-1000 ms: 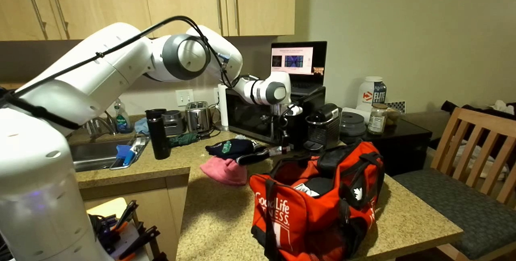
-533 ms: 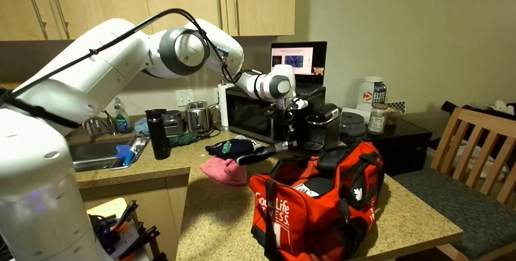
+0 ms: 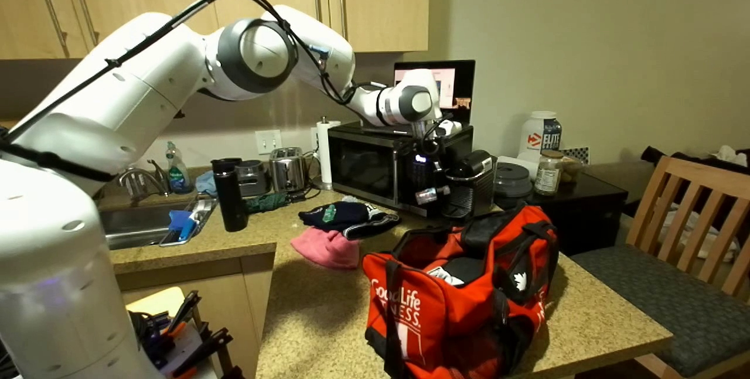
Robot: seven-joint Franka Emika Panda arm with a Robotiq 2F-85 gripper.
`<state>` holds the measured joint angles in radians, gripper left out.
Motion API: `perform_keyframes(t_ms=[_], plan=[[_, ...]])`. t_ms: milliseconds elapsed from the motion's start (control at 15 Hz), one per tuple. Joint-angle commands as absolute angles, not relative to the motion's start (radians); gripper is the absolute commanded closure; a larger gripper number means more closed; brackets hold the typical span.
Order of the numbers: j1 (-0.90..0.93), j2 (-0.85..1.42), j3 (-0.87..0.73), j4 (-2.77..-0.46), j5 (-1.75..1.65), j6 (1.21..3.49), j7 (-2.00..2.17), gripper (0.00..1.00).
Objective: Put the bottle into the bag.
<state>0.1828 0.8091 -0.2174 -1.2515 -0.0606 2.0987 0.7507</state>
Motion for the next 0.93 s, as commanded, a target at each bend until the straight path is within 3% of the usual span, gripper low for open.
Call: perform_keyframes(t_ms=[0, 867], plan=[[0.180, 0.737, -0.236, -1.316, -0.124, 2.085, 0.808, 0.87], [0.153, 0.750, -0.324, -1.353, -0.353, 2.079, 0.848, 0.87]])
